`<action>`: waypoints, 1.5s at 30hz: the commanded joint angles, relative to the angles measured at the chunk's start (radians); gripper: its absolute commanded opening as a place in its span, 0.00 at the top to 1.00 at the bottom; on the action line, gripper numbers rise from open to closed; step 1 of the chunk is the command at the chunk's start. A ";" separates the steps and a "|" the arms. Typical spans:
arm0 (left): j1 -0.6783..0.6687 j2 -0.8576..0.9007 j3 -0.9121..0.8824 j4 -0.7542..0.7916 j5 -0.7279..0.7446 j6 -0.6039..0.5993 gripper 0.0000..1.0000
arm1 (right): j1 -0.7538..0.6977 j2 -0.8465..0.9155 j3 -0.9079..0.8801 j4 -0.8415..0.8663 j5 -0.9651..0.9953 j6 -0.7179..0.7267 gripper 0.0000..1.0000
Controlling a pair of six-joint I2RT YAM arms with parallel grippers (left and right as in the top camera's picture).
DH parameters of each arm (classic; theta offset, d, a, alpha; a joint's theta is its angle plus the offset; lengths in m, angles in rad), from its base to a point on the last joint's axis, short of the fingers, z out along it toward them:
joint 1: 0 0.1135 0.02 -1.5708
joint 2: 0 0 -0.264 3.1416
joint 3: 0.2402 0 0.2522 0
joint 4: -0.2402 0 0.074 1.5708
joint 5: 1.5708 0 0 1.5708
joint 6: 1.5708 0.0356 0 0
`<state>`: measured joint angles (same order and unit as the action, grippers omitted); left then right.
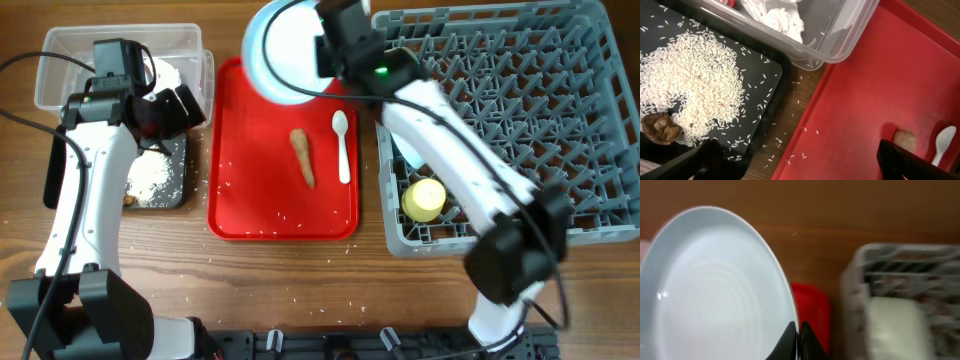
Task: Sort waste into correct bins and load items into the dishwasher rack
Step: 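Lift the light-blue plate with the right gripper and stand it in the rack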
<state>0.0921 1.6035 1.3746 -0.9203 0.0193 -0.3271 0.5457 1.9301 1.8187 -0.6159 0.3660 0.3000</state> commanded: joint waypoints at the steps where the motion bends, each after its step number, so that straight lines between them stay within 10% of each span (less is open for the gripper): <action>1: 0.005 -0.018 0.013 0.002 -0.013 0.005 0.00 | -0.028 -0.137 0.017 -0.142 0.374 -0.041 0.96; 10: 0.005 -0.018 0.013 0.002 -0.013 0.005 0.00 | -0.097 -0.231 -0.072 -0.389 0.875 -0.147 0.96; 16: 0.005 -0.018 0.013 0.002 -0.013 0.005 0.00 | -0.193 -0.224 -0.306 0.127 0.803 -0.553 0.96; 23: 0.005 -0.018 0.013 0.002 -0.013 0.005 0.00 | -0.311 -0.221 -0.312 0.196 0.411 -0.944 0.96; 37: 0.005 -0.018 0.013 0.002 -0.013 0.005 0.00 | -0.355 -0.089 -0.340 0.190 0.304 -0.847 0.96; 40: 0.005 -0.018 0.013 0.002 -0.013 0.005 0.00 | -0.356 -0.088 -0.340 0.182 0.245 -0.749 0.25; 45: 0.005 -0.018 0.013 0.002 -0.013 0.005 0.00 | -0.356 -0.171 -0.318 0.136 0.245 -0.509 0.00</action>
<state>0.0921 1.6032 1.3746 -0.9203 0.0193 -0.3275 0.1898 1.8278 1.4815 -0.4618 0.6281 -0.3775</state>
